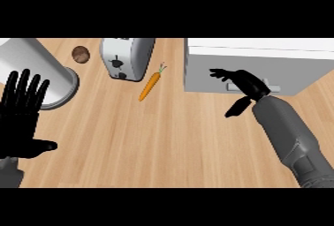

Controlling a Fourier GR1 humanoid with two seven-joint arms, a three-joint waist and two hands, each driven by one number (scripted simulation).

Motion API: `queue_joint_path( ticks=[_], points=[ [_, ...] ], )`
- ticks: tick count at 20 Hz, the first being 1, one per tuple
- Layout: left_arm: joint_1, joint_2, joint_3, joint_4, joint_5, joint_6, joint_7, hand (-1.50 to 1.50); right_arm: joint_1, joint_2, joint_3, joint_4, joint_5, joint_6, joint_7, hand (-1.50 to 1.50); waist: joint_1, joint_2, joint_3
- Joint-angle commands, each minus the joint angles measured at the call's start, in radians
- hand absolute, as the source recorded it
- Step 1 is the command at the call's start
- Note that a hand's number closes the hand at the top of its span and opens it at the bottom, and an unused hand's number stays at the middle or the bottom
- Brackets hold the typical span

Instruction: Pick up the cup, place it into the drawer and close the drawer

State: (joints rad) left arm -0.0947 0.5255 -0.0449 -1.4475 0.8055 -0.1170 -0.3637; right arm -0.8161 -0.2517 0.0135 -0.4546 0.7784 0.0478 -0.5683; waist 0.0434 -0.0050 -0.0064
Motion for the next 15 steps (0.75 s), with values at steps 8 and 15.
queue_joint_path(
  ticks=[8, 15],
  points=[
    [-0.022, -0.013, -0.005, 0.006, -0.027, -0.010, 0.010, -1.50, -0.157, -0.140, -0.069, 0.228, 0.001, 0.045, -0.038, -1.50, 0.041, 0.039, 0.010],
    [-0.027, -0.011, 0.012, 0.068, -0.049, -0.053, -0.034, -1.50, -0.164, -0.092, -0.071, 0.263, 0.008, -0.002, -0.021, -1.50, 0.042, 0.043, 0.009]
  ],
)
